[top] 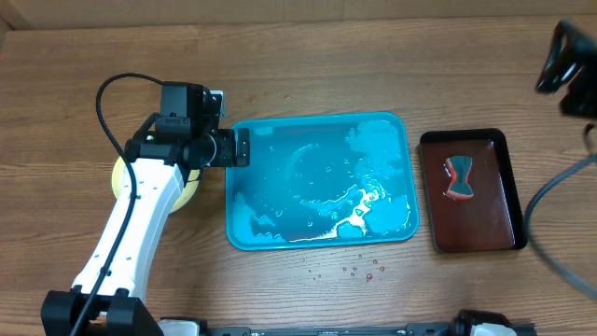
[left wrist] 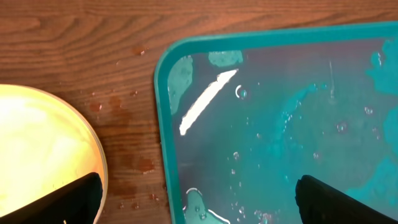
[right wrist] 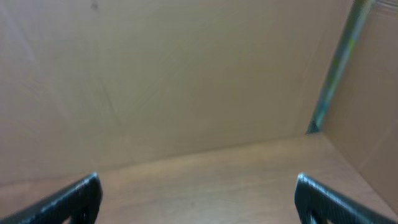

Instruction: Clean dirty plates on tray and stack at the side

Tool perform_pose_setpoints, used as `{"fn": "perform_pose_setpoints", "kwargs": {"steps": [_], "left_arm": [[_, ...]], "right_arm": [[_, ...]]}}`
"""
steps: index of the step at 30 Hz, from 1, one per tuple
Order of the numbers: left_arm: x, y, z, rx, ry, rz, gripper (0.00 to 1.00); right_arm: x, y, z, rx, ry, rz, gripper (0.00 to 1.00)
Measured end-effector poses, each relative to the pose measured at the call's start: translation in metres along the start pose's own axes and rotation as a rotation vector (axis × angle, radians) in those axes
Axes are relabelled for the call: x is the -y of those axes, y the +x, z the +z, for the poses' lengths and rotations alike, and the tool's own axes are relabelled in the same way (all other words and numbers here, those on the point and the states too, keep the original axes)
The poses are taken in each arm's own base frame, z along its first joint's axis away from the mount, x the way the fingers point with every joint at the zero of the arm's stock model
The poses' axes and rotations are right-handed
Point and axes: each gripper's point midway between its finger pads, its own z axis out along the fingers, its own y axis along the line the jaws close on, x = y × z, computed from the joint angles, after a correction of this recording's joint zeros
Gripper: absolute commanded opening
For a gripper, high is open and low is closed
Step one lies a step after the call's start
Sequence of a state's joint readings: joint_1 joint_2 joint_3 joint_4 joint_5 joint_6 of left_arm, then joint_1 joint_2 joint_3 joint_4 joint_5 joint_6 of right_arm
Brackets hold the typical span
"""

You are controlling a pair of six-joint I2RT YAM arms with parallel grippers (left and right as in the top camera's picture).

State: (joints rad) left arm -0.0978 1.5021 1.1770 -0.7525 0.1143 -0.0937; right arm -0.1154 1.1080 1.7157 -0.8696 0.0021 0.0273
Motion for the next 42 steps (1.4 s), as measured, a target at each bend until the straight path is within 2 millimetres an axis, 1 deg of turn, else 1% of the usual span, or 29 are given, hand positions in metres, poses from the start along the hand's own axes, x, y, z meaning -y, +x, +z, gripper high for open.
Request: {"fn": "perform_pose_setpoints", "kwargs": {"steps": [1,5,6,8,9,11,14,16,18,21,24,28,32,34,39,42], "left_arm": [[0.0,0.0,0.0,0.0,0.0,0.0,1.0],[0.0,0.0,0.0,0.0,0.001,0.0,1.0],[0.0,0.0,0.0,0.0,0.0,0.0,1.0],[0.0,0.0,0.0,-0.002,0.001,0.0,1.0],[0.0,0.0,0.0,-0.001,0.001,0.0,1.0],[0.0,0.0,0.0,-0.001,0.001,0.0,1.0],[0.0,0.0,0.0,-0.002,0.001,0.0,1.0],[0.0,0.0,0.0,-0.002,0.001,0.0,1.0],[0.0,0.0,0.0,-0.002,0.001,0.0,1.0],[0.0,0.0,0.0,-0.002,0.001,0.0,1.0],[0.0,0.0,0.0,-0.002,0.001,0.0,1.0],[0.0,0.0,0.0,-0.002,0.001,0.0,1.0],[0.0,0.0,0.0,-0.002,0.001,0.0,1.0],[0.0,0.0,0.0,-0.002,0.001,0.0,1.0],[0.0,0.0,0.0,-0.002,0.001,0.0,0.99],[0.0,0.0,0.0,-0.002,0.001,0.0,1.0]], "right_arm": [[-0.001,0.01,-0.001,0.021,-0.013,-0.001,1.0],[-0.003,0.058,-0.001,0.086,-0.052,-0.006,1.0],[-0.003,0.074,-0.001,0.096,-0.059,-0.007,1.0],[-0.004,0.114,0.001,0.094,-0.079,-0.009,1.0],[-0.004,0.126,0.002,0.103,-0.086,-0.01,1.0],[-0.006,0.158,0.003,0.116,-0.105,-0.013,1.0],[-0.009,0.197,0.001,0.179,-0.141,-0.018,1.0],[-0.011,0.218,-0.001,0.229,-0.162,-0.019,1.0],[-0.012,0.232,-0.002,0.261,-0.174,-0.02,1.0],[-0.011,0.261,-0.001,0.258,-0.185,-0.021,1.0],[-0.011,0.28,0.001,0.244,-0.19,-0.021,1.0],[-0.009,0.298,0.001,0.246,-0.195,-0.022,1.0],[-0.012,0.322,0.002,0.169,-0.215,-0.024,1.0],[-0.015,0.327,0.0,0.156,-0.231,-0.027,1.0],[-0.023,0.326,-0.003,0.161,-0.264,-0.031,1.0],[-0.023,0.326,-0.003,0.16,-0.266,-0.03,1.0]]}}
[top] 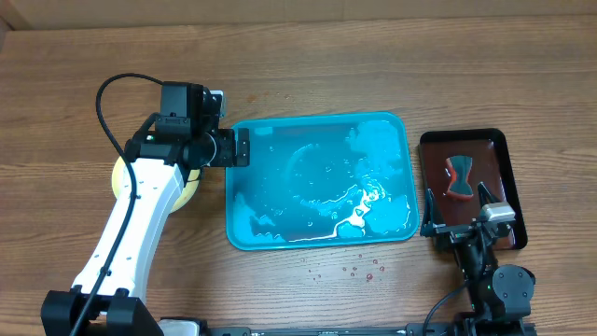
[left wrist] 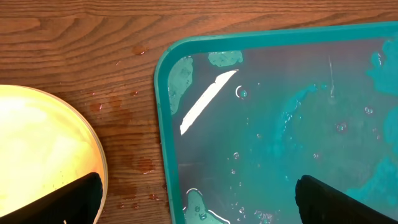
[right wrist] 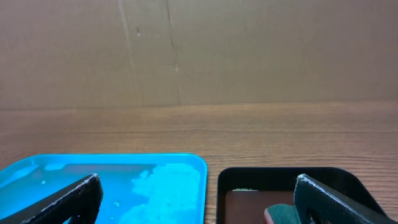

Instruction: Clean dirty plates on tray and stack at the side

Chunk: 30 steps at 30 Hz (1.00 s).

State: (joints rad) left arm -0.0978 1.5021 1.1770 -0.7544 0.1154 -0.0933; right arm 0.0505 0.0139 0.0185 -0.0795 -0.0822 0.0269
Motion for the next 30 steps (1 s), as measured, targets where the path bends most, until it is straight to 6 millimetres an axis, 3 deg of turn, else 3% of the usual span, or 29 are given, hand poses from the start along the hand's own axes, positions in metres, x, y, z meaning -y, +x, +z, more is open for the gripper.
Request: {"fn": "perform_pose_setpoints", "kwargs": {"steps": [18,23,27,30], "left_arm": [[0.0,0.0,0.0,0.0,0.0,0.0,1.0],[-0.005,0.008,-0.002,-0.028,-0.028,-0.003,1.0],[-0.003,-0.025,-0.031,0.168,-0.035,0.026,1.0],[-0.003,-0.055,-0.086,0.45,-0.028,0.043,1.0]], "right_arm": [[0.0,0.0,0.0,-0.001,-0.002,-0.001,1.0],[0.0,0.0,0.0,0.0,-0.002,0.0,1.0],[-0.001,0.0,0.0,-0.001,-0.002,0.0,1.0],[-0.001,0.0,0.0,-0.001,-0.002,0.0,1.0]]}}
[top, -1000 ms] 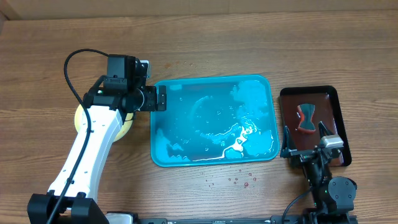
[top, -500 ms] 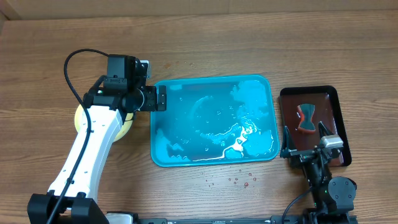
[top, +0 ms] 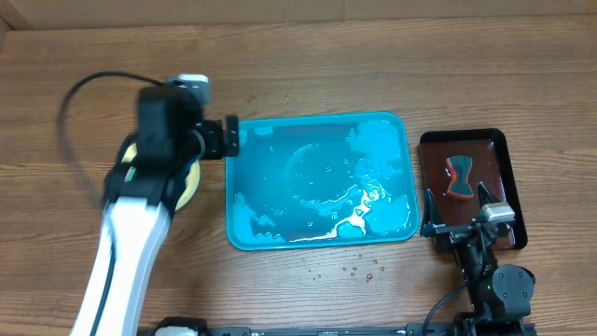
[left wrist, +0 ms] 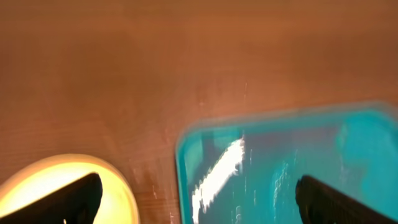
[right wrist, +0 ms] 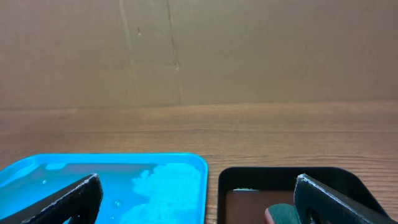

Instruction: Clean dirty plates on tray and stack at the side

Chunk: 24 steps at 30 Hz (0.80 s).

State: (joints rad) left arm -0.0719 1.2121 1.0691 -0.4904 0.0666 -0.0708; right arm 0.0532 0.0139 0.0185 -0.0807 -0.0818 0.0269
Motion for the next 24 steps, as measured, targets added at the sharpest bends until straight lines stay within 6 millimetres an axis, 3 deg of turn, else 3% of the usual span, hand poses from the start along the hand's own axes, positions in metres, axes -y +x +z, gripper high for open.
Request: {"fn": "perform_pose_setpoints", "kwargs": {"steps": [2,3,5,7,11,16,24], "left_arm": [[-0.01,-0.021,-0.034,0.187,-0.018,-0.002,1.0],[-0.014,-0.022,-0.047,0.237,-0.03,-0.002,1.0],[-0.023,-0.016,-0.067,0.327,-0.054,0.006,1.0],[-0.032,0.007,-0.076,0.369,-0.081,0.019,1.0],[-0.037,0.058,-0.074,0.419,-0.106,0.075,1.0],[-0.037,0.102,-0.069,0.488,-0.12,0.144,1.0],[-0.039,0.144,-0.052,0.503,-0.125,0.168,1.0]], "right_arm": [[0.0,0.0,0.0,0.0,0.0,0.0,1.0],[0.0,0.0,0.0,0.0,0.0,0.0,1.0],[0.0,0.0,0.0,0.001,0.0,0.0,1.0],[0.0,0.0,0.0,0.001,0.0,0.0,1.0],[0.0,0.0,0.0,0.0,0.0,0.0,1.0],[0.0,0.0,0.0,0.0,0.0,0.0,1.0],[0.0,0.0,0.0,0.0,0.0,0.0,1.0]]}}
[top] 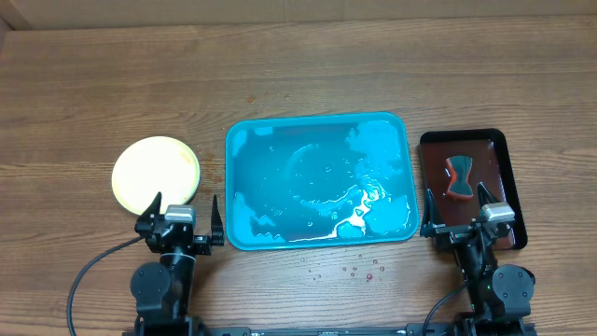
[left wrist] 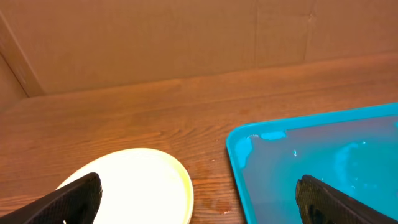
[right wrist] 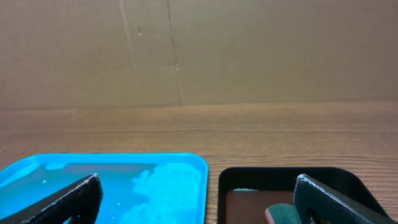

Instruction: Clean dirty plates on tray and stack at the side

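Note:
A pale yellow plate lies on the table left of the blue tray, which holds soapy water and foam. A sponge rests in the black tray on the right. My left gripper is open at the table's near edge, between plate and blue tray, holding nothing. At the near right my right gripper is open in front of the black tray, also holding nothing.
Water drops dot the wood near the blue tray's front edge. A cardboard wall stands behind the table.
My left arm has moved from above the blue tray's left edge down to the table's near edge. The yellow plate now shows in full. The right arm has not moved.
First my left gripper hung over the blue tray's left edge beside the plate, and my right gripper was at the far right, facing the wall. Then the right gripper stood at the near edge by the black tray. Now the left stands at the near edge too.

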Tool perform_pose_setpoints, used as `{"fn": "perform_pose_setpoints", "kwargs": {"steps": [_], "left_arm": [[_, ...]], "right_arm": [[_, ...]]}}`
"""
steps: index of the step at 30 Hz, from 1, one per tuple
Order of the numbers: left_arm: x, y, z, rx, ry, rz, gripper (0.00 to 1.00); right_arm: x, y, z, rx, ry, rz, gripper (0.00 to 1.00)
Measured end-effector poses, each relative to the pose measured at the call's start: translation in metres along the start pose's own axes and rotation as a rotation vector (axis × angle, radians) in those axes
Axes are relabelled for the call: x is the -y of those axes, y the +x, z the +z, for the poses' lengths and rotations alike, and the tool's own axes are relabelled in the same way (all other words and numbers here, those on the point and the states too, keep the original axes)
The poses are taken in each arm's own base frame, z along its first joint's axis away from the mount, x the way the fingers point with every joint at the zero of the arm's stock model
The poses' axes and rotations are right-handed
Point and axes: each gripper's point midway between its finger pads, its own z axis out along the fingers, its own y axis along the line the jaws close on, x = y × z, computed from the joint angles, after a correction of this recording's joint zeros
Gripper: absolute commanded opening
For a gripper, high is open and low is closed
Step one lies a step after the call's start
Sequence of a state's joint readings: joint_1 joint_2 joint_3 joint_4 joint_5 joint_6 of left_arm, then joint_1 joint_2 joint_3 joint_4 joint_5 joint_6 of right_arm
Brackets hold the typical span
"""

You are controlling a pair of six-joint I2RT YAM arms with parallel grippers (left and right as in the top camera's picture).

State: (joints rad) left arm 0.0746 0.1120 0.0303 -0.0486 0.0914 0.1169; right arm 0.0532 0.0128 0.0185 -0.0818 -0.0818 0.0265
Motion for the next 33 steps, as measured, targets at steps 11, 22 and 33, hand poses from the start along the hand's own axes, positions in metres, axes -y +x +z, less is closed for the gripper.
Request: {"fn": "perform_pose_setpoints", "kwargs": {"steps": [11,22,33], "left_arm": [[-0.0039,-0.0052,-0.0049,0.047,-0.032,0.023,1.0],[-0.0053,-0.0048,-0.0049,0.045,-0.04,0.023,1.0],[-0.0053,-0.0047,-0.0049,0.044,-0.04,0.023,1.0]], "right_arm": [[0.0,0.0,0.0,0.0,0.0,0.0,1.0],[0.0,0.0001,0.0,0.0,0.0,0.0,1.0],[0.0,-0.0001,0.0,0.0,0.0,0.0,1.0]]}}
